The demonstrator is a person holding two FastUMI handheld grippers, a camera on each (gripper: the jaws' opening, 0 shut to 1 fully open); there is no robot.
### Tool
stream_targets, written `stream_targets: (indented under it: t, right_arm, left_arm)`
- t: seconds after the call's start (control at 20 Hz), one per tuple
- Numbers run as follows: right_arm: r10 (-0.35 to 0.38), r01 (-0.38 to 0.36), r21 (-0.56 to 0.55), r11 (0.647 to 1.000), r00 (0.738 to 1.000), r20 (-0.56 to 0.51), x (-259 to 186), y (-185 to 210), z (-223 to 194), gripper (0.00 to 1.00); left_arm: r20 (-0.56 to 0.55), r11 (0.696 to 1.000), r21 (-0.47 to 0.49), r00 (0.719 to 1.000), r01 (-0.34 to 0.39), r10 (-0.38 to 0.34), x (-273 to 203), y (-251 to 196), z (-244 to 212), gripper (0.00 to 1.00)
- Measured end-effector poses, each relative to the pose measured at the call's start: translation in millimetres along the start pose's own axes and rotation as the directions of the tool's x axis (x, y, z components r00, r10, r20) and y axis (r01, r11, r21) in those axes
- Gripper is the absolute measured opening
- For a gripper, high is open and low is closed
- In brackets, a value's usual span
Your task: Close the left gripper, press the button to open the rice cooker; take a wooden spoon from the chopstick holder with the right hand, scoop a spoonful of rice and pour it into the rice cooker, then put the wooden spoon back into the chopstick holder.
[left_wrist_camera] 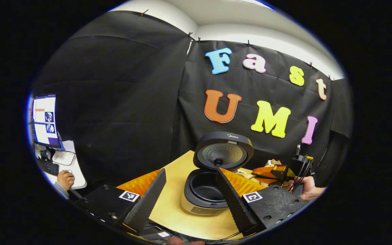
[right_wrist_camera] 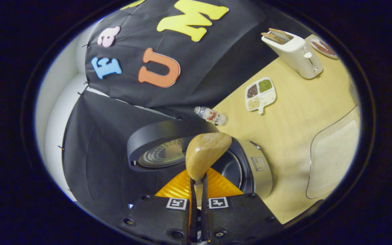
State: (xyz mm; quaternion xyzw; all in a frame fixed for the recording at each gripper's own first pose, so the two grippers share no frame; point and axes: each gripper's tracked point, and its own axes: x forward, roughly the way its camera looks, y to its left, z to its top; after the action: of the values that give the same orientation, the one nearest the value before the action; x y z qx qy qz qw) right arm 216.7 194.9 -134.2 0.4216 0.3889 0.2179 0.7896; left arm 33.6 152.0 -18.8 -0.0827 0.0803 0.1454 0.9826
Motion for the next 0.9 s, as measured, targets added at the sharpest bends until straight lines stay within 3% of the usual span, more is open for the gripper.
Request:
stream_targets:
  t: [0.3, 0.6, 0.9]
  right_arm:
    - [-0.130, 0.129, -0.222, 0.967, 0.991, 0.007, 33.5, -6.0, -7.2, 0.10]
    - [-0.161, 0.169, -0.417, 0.893, 0.985, 0.054, 39.7, 4.8, -7.9, 0.10]
    - [-0.178, 0.200, -0.504, 0.840, 0.980, 0.090, 37.5, 6.5, -3.9, 0.09]
  left_arm:
    - [0.012, 0.998, 0.012, 0.998, -0.055, 0.055, -19.6, 16.7, 0.3, 0.95]
    - [0.017, 0.997, 0.014, 0.997, -0.071, 0.070, -25.1, 17.1, 1.4, 0.95]
    - [0.027, 0.997, 0.016, 0.997, -0.077, 0.076, -26.9, 18.1, 3.4, 0.95]
